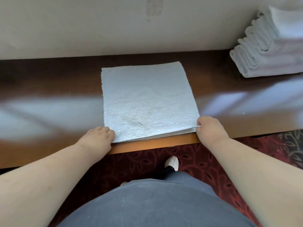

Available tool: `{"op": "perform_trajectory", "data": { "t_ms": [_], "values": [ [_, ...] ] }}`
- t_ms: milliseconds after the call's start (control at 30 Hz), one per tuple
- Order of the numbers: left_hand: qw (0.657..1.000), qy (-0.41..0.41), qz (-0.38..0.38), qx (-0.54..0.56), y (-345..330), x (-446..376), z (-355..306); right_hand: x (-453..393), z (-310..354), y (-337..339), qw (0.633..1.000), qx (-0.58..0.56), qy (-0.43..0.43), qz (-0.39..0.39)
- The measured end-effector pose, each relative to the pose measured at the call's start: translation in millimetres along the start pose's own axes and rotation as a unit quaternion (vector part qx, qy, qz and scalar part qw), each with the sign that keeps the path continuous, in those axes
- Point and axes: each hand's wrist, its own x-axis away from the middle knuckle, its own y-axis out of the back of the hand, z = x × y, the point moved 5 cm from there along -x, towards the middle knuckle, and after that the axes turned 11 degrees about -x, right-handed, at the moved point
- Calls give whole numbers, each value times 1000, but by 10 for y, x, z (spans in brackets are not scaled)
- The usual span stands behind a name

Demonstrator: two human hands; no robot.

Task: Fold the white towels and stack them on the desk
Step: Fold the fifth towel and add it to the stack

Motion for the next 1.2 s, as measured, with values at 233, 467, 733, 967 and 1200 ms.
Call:
{"op": "perform_trajectory", "data": {
  "t_ms": [233, 467, 733, 967, 1200],
  "values": [
    [998, 1, 45, 37, 108, 18, 7, 21, -94, 28, 995, 28, 83, 52],
    [990, 12, -100, 99, 556, -130, 36, -258, 219, 289, 979, -3, 204, -12],
    [981, 86, 107, 137, 296, -599, -335, -625, 130, -158, 912, 228, 284, 191],
    [989, 72, -12, 129, 440, -667, -136, -934, 336, 80, 949, 150, 253, 111],
    [978, 123, 2, 168, 474, -1149, 441, -1577, 587, 150, 977, 146, 128, 94]
  ]
}}
